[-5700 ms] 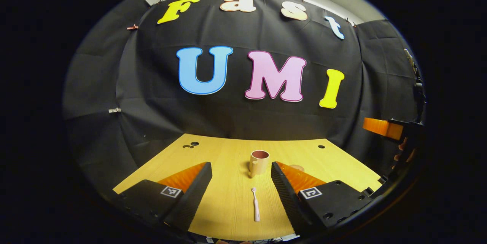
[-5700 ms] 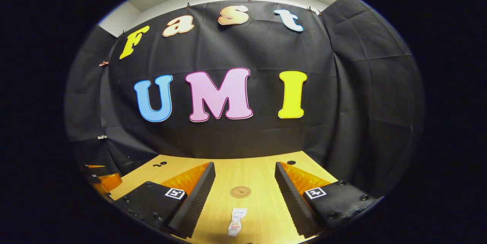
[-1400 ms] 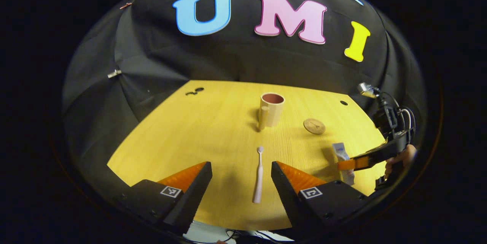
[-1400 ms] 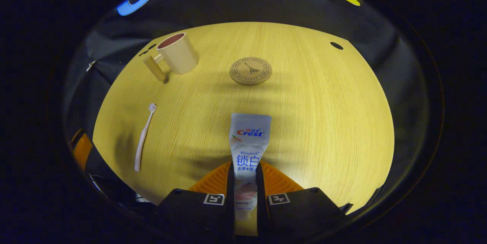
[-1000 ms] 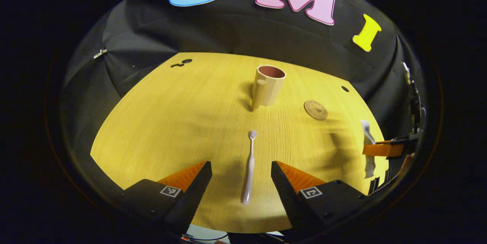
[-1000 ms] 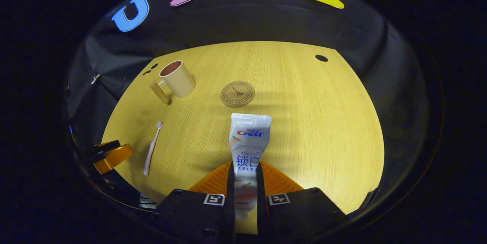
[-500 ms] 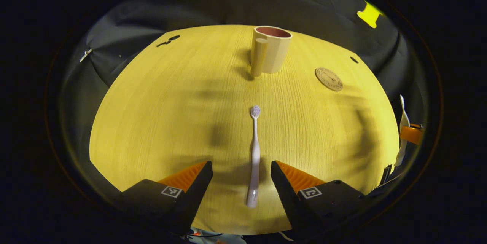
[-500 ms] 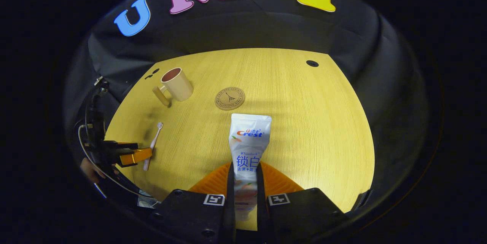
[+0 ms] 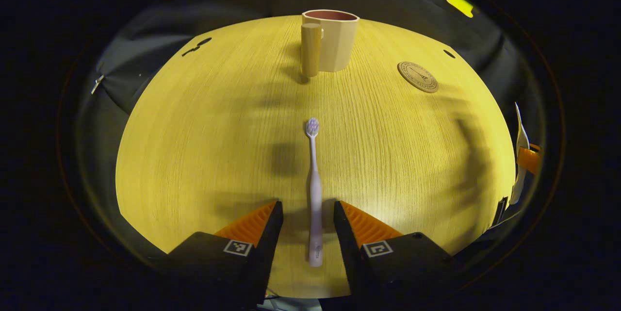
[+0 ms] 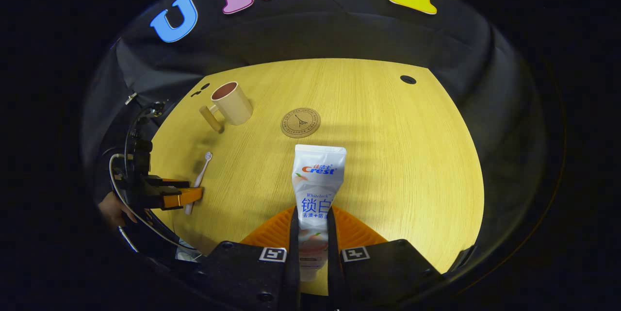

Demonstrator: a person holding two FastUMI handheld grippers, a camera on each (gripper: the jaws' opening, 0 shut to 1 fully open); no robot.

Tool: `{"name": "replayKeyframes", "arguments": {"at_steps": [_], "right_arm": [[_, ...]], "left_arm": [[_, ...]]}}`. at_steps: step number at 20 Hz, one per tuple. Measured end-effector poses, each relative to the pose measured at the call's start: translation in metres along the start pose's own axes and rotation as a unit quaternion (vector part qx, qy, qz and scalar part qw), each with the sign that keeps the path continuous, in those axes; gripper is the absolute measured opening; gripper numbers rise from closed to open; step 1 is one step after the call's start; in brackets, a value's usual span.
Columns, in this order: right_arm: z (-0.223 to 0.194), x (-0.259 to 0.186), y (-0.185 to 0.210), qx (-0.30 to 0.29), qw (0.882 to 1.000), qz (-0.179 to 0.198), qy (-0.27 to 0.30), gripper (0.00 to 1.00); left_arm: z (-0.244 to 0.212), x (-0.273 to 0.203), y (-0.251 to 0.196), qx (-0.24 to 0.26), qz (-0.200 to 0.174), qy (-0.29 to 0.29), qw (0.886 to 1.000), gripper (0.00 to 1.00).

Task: Put the toothbrush and toothpaste on the desktop into the cup, then pick up the cup and place it on the coaster on the desktop.

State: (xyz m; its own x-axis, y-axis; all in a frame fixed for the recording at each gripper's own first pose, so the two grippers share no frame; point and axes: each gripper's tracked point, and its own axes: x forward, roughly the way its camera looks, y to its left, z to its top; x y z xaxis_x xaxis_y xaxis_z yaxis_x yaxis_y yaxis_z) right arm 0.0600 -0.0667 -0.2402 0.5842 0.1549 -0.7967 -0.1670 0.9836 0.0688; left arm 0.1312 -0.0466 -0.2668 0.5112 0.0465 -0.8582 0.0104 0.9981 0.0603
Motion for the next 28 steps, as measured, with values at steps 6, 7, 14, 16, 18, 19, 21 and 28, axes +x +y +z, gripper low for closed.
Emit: {"name": "replayKeyframes", "arguments": {"at_steps": [6, 7, 14, 16, 18, 19, 21, 28], "right_arm": [[0.026, 0.008, 0.013, -0.006, 1.000, 0.024, -0.011, 0.26], [0.033, 0.009, 0.015, -0.009, 0.999, 0.029, -0.015, 0.27], [0.112, 0.023, 0.054, -0.030, 0.994, 0.072, -0.074, 0.26], [0.133, 0.021, 0.071, -0.036, 0.991, 0.088, -0.093, 0.26], [0.152, 0.024, 0.088, -0.050, 0.987, 0.101, -0.112, 0.26], [0.164, 0.024, 0.098, -0.055, 0.985, 0.108, -0.124, 0.26], [0.186, 0.028, 0.120, -0.057, 0.980, 0.121, -0.149, 0.26], [0.240, 0.055, 0.184, -0.088, 0.963, 0.147, -0.209, 0.26]], "left_arm": [[0.005, 0.001, -0.008, 0.007, 0.004, 0.018, 1.000, 0.12], [0.006, 0.000, -0.007, 0.005, 0.004, 0.017, 1.000, 0.10], [0.012, -0.011, 0.000, -0.026, 0.007, -0.040, 0.999, 0.06], [0.015, -0.022, 0.004, -0.031, 0.005, -0.064, 0.997, 0.06], [0.019, -0.034, 0.010, -0.048, 0.004, -0.089, 0.995, 0.06], [0.022, -0.042, 0.013, -0.059, 0.001, -0.105, 0.993, 0.07], [0.026, -0.057, 0.018, -0.079, -0.004, -0.131, 0.988, 0.06], [0.042, -0.112, 0.056, -0.102, 0.029, -0.222, 0.969, 0.06]]}}
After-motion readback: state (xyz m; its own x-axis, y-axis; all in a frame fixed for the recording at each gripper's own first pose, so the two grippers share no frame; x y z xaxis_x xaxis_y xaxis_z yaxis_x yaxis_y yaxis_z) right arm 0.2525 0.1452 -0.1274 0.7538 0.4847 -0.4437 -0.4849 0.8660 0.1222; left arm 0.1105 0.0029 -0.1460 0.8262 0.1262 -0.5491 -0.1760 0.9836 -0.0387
